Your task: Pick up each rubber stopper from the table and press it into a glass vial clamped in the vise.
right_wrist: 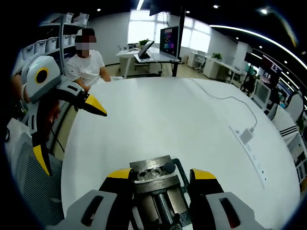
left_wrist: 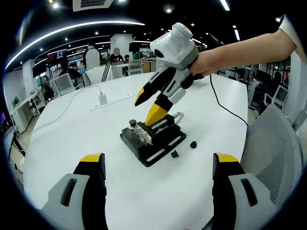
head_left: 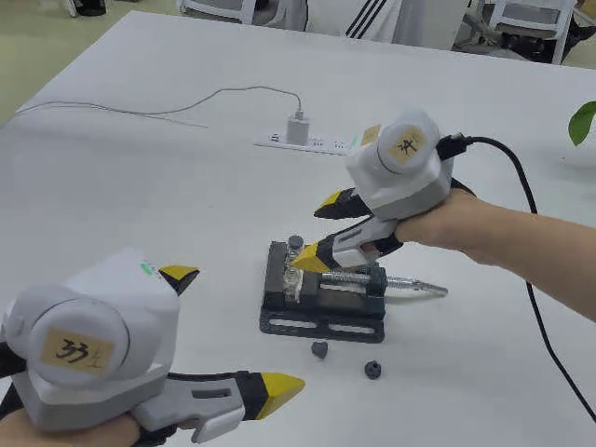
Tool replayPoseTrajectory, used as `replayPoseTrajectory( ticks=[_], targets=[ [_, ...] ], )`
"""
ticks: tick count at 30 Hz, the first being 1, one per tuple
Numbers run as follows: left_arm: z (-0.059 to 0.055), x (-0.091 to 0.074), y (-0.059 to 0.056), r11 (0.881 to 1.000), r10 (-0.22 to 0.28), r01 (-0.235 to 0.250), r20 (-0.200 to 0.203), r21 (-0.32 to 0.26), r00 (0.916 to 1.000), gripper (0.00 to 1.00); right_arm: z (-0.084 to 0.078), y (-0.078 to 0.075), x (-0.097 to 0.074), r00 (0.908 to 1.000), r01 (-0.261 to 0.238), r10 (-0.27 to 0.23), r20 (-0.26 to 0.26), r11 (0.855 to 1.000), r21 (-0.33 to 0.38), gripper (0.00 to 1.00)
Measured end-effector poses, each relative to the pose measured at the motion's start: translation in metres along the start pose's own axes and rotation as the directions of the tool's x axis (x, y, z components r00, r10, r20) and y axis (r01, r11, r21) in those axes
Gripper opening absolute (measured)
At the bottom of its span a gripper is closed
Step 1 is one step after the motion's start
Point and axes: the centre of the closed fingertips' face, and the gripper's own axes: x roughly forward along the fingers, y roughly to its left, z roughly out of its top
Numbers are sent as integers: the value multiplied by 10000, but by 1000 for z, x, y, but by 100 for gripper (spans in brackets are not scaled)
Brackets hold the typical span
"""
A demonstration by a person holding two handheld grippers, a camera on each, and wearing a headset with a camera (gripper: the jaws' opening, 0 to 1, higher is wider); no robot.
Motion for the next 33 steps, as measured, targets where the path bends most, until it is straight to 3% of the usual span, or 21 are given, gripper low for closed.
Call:
replayPoseTrajectory(
  ticks=[7,18,25,33],
  targets=[
    [-1,-2,1,9999,-87,87,-4,73,10000,91,-5,20,-11,9988,95,-124,483,9982,588,41],
    [-4,-7,2,9999,-127,127,-18,65,9999,91,-54,66,-3,9992,-207,158,354,9895,1434,33],
    [-6,-10,1,9999,-156,156,-35,27,9999,90,-77,79,9,9996,-278,290,-42,9852,1691,24],
    [-11,-13,1,9999,-80,79,-119,-73,9999,90,-89,79,17,9994,-178,224,-247,9851,1708,16]
  ],
)
